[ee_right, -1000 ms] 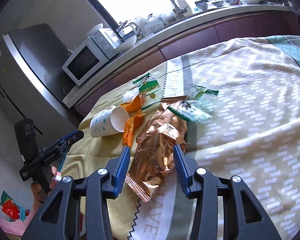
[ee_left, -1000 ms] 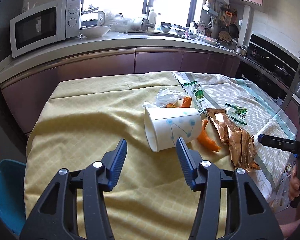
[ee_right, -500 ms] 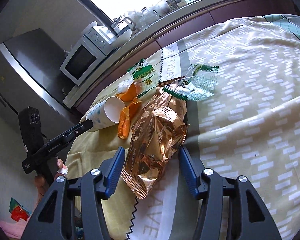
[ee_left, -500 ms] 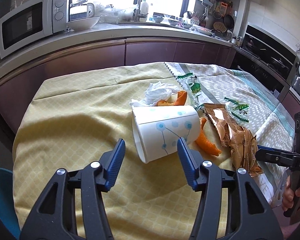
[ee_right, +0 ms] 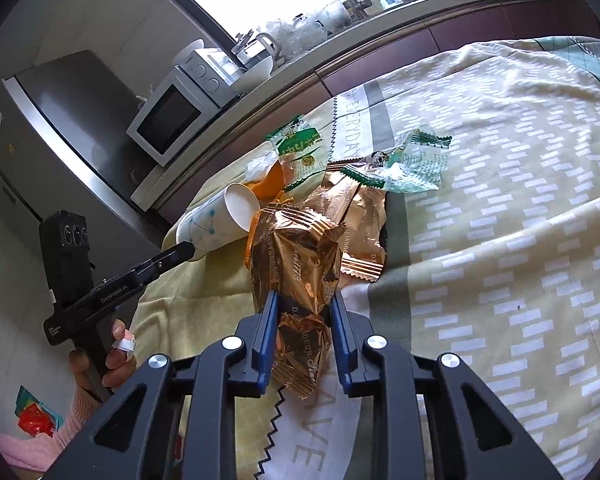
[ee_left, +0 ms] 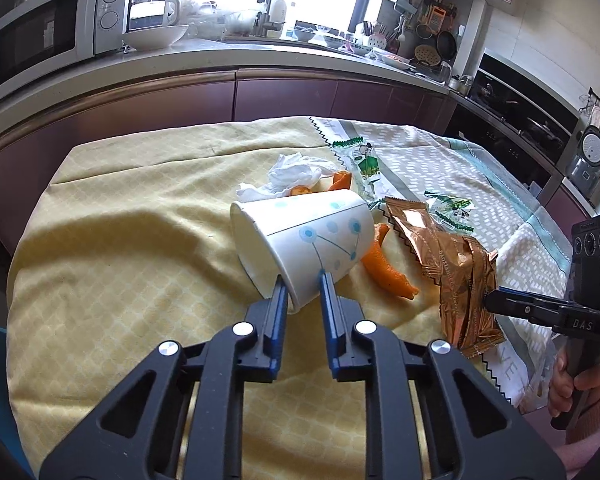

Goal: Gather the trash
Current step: 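Grasp the dotted paper cup with the left gripper while the right gripper grasps a brown snack wrapper, then carry the cup with the left gripper while the right gripper carries the wrapper to the bin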

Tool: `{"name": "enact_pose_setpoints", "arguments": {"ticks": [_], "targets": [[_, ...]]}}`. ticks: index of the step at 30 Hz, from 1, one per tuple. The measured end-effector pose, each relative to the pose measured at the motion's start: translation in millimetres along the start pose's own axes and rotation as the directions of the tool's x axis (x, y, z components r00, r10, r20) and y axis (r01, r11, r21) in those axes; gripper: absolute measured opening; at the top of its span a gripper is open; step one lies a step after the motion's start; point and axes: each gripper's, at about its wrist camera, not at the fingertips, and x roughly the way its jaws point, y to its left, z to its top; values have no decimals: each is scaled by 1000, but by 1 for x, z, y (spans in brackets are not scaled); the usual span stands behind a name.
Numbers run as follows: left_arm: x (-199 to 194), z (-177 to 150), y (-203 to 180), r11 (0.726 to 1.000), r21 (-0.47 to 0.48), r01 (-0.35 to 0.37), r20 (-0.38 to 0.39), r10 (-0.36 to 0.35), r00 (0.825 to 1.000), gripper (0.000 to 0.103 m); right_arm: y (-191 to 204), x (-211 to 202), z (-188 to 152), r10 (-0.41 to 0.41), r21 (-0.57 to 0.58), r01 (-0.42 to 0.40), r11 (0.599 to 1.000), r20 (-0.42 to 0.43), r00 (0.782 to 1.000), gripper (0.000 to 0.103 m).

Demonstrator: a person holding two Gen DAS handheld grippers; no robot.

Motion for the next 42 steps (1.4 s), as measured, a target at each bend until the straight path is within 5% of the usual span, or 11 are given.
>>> {"name": "enact_pose_setpoints", "arguments": {"ticks": [10, 42], "targets": [[-36, -12, 2, 1000, -19, 13, 59, -12, 998, 5, 16, -2, 1, 48, -41, -47, 998, 5, 999, 23], [-173, -83, 77, 968, -174, -182, 162, 210, 964, 5, 128, 67, 6, 248, -226, -276, 934, -146, 958, 23]]}}
